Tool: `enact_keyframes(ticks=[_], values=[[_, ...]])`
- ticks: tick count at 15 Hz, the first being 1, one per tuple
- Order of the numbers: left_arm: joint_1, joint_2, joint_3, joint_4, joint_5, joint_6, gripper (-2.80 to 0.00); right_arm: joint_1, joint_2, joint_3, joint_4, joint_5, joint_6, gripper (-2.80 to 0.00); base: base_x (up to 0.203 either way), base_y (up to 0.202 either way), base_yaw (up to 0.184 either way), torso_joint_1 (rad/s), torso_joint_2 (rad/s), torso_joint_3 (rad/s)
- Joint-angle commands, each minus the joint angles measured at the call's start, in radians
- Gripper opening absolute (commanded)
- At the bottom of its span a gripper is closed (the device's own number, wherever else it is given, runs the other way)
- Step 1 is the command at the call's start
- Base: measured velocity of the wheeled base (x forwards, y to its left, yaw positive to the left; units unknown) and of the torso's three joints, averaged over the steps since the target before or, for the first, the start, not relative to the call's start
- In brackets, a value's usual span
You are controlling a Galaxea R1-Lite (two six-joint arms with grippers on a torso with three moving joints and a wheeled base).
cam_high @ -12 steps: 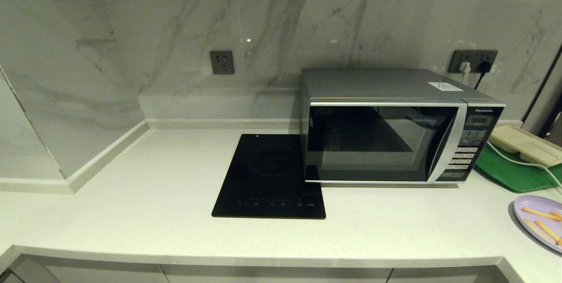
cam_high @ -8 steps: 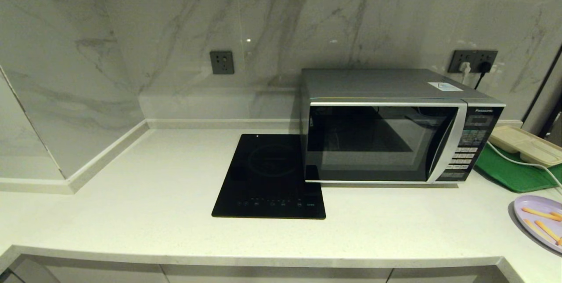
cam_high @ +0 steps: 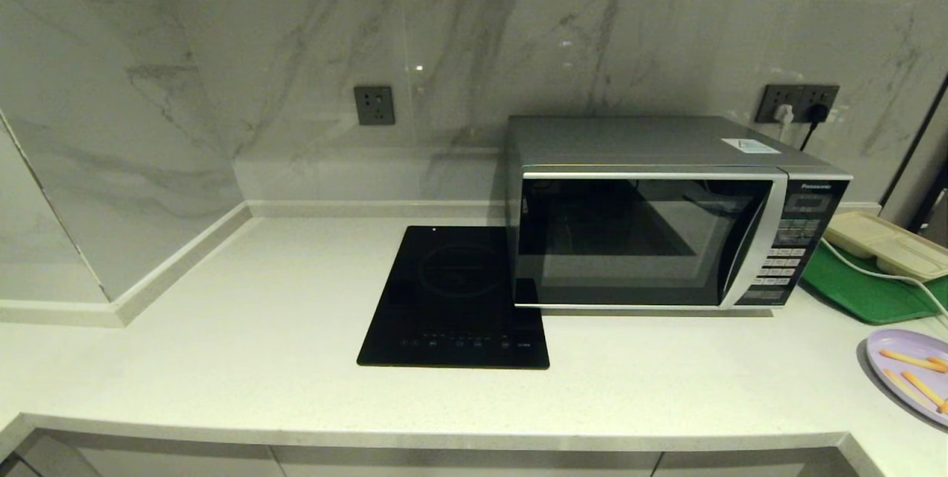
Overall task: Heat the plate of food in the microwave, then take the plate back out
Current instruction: Open the microwave oven
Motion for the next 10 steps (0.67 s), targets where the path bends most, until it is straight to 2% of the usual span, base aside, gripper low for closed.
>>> enact_keyframes(ticks=[1,3,6,7,10], values=[[0.000,0.000,0.000,0.000,0.000,-0.001,-2.80,-0.040,0.258,-0.169,0.010,-0.092,-0.106,-2.80,0.000,0.000,0.000,0.000,0.00,0.000],[0.000,0.000,0.000,0.000,0.000,-0.001,-2.80,-0.062,0.439,-0.283,0.014,-0.217,-0.215,-2.80,0.000,0.000,0.000,0.000,0.00,0.000],[0.000,0.000,0.000,0.000,0.000,-0.001,-2.80,-0.088,0.709,-0.393,0.015,-0.526,-0.346,-2.80,0.000,0.000,0.000,0.000,0.00,0.000],[0.000,0.000,0.000,0.000,0.000,-0.001,-2.80,-0.093,0.780,-0.417,0.015,-0.581,-0.376,-2.80,0.000,0.000,0.000,0.000,0.00,0.000],[0.000,0.000,0.000,0.000,0.002,-0.001,-2.80,-0.099,0.979,-0.451,-0.036,-0.629,-0.411,-2.80,0.000,0.000,0.000,0.000,0.00,0.000]])
